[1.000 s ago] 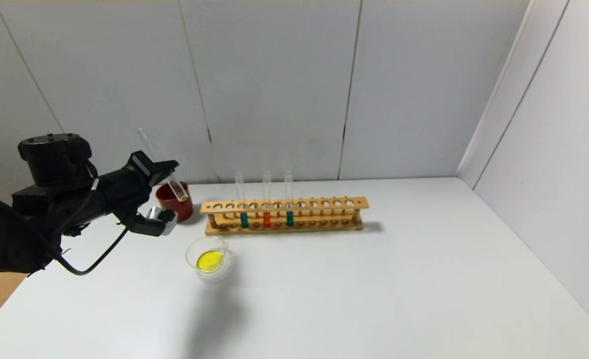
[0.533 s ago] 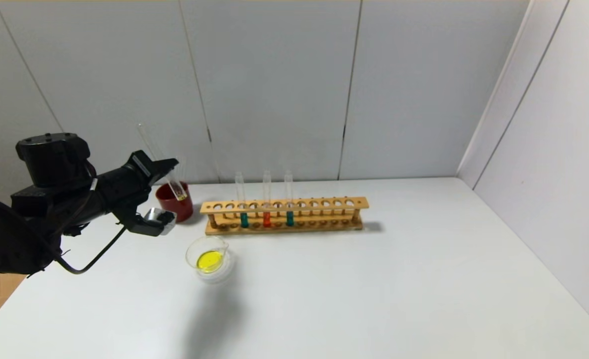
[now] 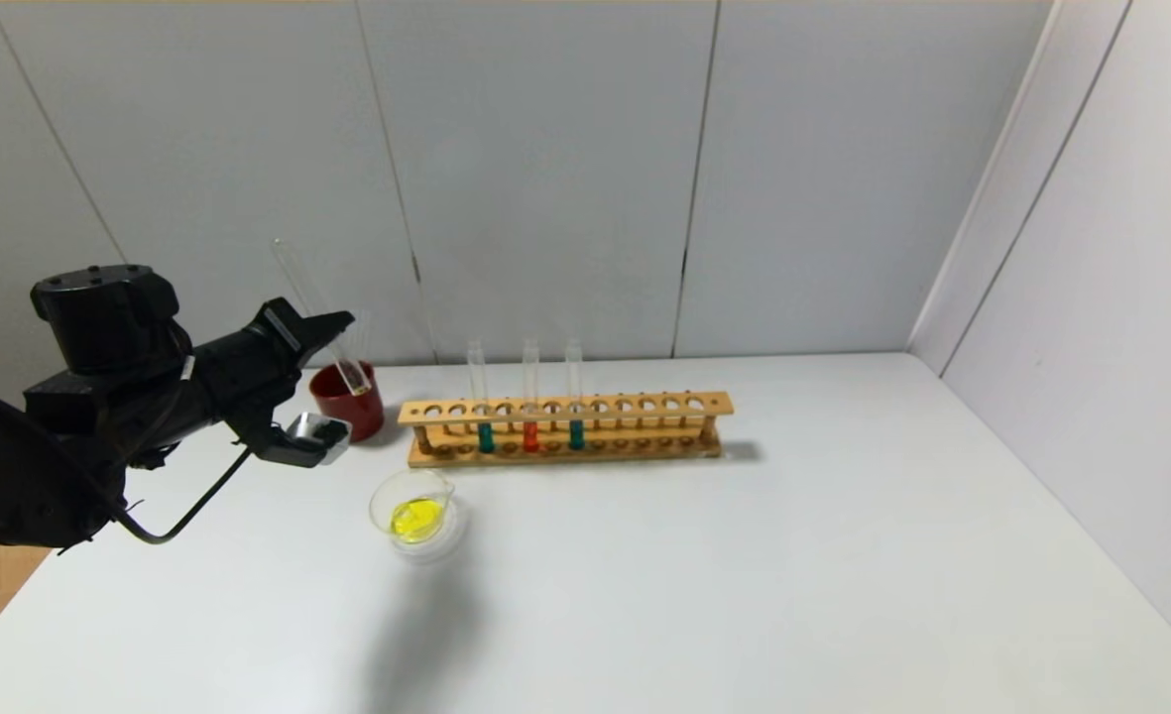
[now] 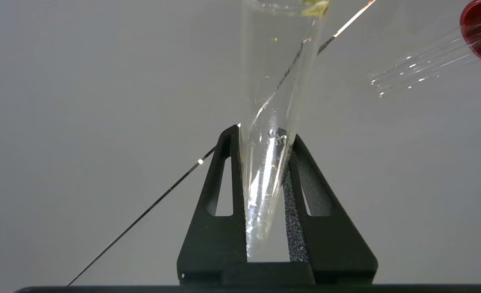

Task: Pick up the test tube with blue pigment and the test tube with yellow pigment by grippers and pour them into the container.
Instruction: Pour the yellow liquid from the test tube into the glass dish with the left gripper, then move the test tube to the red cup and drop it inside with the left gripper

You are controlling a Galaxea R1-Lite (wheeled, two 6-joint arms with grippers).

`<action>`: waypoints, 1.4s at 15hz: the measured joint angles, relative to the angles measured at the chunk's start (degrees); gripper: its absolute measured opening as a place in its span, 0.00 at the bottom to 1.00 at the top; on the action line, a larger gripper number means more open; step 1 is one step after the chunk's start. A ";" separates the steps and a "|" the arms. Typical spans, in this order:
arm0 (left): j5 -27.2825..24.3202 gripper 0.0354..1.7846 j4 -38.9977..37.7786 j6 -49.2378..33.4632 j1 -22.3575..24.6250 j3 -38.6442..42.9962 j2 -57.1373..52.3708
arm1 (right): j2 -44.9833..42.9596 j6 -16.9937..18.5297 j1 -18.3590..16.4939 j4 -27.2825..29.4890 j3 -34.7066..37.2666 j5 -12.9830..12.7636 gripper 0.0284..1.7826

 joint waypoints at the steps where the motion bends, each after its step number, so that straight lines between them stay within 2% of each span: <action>1: 0.00 0.16 -0.22 -0.15 0.00 0.01 0.06 | 0.00 0.02 0.00 -0.02 0.00 0.00 0.98; 5: 1.76 0.16 -0.30 -5.96 -0.21 0.39 -0.20 | 0.00 0.02 0.00 -0.02 0.00 0.00 0.98; 11: 18.05 0.16 0.69 -30.94 -2.01 -0.07 -3.52 | 0.00 0.05 0.00 0.00 0.00 0.00 0.98; 15: 28.45 0.16 1.08 -56.65 -2.47 -5.25 -1.90 | 0.00 0.00 0.00 0.00 0.00 0.00 0.98; 17: 33.00 0.16 0.54 -72.34 -3.30 -10.72 0.90 | 0.00 0.00 0.00 -0.02 0.00 0.00 0.98; 19: 39.75 0.16 -0.21 -88.93 -4.21 -17.47 4.27 | 0.00 0.00 0.00 -0.02 0.00 0.00 0.98; 21: 43.89 0.16 -0.05 -101.89 -3.96 -20.89 6.72 | 0.00 0.00 0.00 0.00 0.00 0.00 0.98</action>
